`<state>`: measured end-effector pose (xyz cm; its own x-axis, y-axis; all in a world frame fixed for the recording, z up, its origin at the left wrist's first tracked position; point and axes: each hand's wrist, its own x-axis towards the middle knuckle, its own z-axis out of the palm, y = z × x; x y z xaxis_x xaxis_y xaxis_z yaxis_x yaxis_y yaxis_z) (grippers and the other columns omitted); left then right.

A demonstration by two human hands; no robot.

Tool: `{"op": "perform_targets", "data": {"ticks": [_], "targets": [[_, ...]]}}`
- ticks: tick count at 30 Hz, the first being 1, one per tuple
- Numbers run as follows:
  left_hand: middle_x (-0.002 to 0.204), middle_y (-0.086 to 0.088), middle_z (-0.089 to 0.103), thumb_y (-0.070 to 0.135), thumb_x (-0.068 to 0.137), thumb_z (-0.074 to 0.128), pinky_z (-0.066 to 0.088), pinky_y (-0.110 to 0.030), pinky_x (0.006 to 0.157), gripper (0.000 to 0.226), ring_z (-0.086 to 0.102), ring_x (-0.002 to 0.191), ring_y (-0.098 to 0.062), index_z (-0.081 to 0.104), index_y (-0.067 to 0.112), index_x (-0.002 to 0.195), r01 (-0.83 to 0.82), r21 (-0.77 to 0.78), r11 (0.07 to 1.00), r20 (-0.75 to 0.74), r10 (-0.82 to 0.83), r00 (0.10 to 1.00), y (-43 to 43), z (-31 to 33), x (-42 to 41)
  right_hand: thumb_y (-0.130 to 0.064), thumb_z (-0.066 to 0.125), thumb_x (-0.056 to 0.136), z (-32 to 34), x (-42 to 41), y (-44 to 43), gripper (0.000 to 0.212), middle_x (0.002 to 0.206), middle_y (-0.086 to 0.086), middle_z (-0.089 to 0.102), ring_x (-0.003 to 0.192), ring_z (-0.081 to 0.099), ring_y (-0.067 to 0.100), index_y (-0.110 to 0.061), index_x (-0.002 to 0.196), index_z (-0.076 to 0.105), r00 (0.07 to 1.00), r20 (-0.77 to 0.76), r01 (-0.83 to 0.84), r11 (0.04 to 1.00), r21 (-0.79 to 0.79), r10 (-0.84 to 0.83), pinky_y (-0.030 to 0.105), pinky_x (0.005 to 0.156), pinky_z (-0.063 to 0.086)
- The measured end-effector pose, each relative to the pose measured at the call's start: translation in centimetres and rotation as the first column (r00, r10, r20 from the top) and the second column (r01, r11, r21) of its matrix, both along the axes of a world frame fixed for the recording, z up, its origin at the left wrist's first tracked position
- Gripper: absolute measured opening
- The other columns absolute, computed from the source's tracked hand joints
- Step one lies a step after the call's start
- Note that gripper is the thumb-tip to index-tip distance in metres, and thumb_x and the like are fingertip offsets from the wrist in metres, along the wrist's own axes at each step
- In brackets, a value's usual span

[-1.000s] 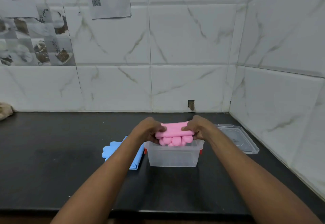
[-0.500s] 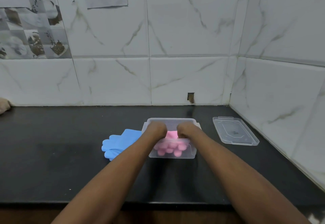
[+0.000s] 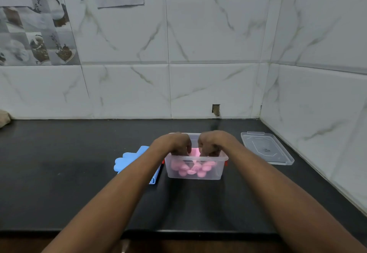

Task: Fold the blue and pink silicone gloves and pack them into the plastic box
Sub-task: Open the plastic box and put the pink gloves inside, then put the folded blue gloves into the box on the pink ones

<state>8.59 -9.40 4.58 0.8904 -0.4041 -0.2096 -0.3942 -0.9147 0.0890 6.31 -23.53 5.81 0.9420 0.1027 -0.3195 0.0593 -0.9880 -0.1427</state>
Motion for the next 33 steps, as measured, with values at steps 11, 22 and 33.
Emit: {"op": "perform_targets", "data": {"ticks": [11,22,33], "targets": [[0.128,-0.008,0.061,0.025,0.09,0.062,0.051,-0.035,0.088,0.041,0.061,0.103,-0.026,0.057,0.017,0.13,-0.024,0.066,0.998,-0.125,0.032,0.992,-0.8,-0.3,0.1,-0.019,0.06,0.089,-2.3,0.2,0.0,0.032,0.096,0.003,0.058,0.08,0.055,0.014,-0.011,0.12,0.062,0.998,0.059,-0.019,0.992,-0.126,0.027,0.026,0.075,0.045],[0.062,-0.007,0.052,0.016,0.082,0.068,0.042,-0.026,0.053,0.029,0.051,0.062,-0.024,0.048,0.006,0.064,-0.501,-0.528,0.686,0.091,0.632,0.77,12.3,1.8,-4.4,-0.033,0.058,0.093,1.1,-5.4,-0.6,0.025,0.091,-0.001,0.069,0.08,0.066,0.016,-0.014,0.102,0.072,0.909,0.408,-0.197,0.951,0.238,0.086,0.028,0.07,0.051],[0.125,-0.007,0.061,0.066,0.065,0.077,0.049,-0.036,0.089,0.089,0.058,0.113,-0.027,0.056,0.007,0.128,-0.752,-0.262,0.605,-0.253,0.709,0.659,12.9,-3.3,-3.3,-0.006,0.063,0.089,-3.5,-11.9,4.3,0.007,0.088,0.004,0.068,0.081,0.06,0.018,-0.007,0.085,0.069,0.524,0.842,-0.447,0.802,0.396,-0.124,0.021,0.079,0.044]]}}
